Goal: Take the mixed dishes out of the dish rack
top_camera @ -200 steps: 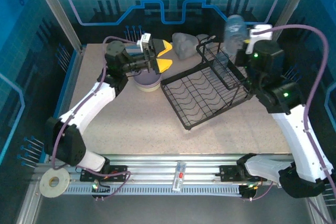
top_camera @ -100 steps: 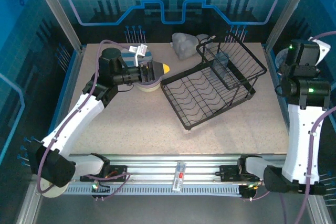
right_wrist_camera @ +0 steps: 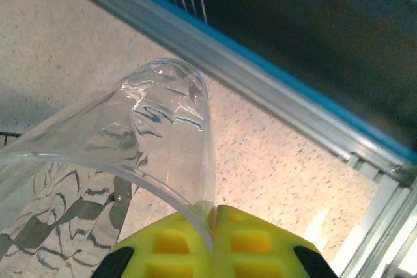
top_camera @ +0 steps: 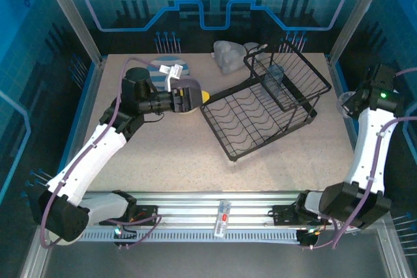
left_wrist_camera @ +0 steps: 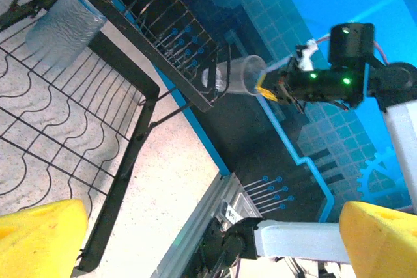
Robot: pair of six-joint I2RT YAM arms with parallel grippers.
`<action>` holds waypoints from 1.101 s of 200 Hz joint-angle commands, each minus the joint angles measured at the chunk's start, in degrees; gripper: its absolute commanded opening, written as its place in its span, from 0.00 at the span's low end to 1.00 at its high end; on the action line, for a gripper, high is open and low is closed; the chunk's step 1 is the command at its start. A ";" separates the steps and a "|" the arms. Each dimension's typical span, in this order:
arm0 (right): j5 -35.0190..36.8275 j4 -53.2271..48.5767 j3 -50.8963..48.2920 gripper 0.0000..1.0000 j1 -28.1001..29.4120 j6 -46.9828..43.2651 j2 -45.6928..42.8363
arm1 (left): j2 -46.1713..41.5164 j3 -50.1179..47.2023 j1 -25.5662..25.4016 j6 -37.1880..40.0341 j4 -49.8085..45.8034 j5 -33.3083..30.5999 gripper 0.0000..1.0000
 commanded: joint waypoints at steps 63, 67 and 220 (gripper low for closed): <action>-7.89 9.03 3.18 0.00 -1.54 6.23 15.08 | 0.05 -4.12 -1.86 1.19 0.50 -3.21 0.99; -7.97 9.86 3.35 0.00 -1.51 6.34 15.31 | 0.40 -4.47 -1.83 1.43 0.49 -3.68 0.99; -14.39 20.23 -14.20 0.00 -7.48 17.45 8.35 | 13.04 -2.86 -2.28 1.82 -0.86 -3.07 0.99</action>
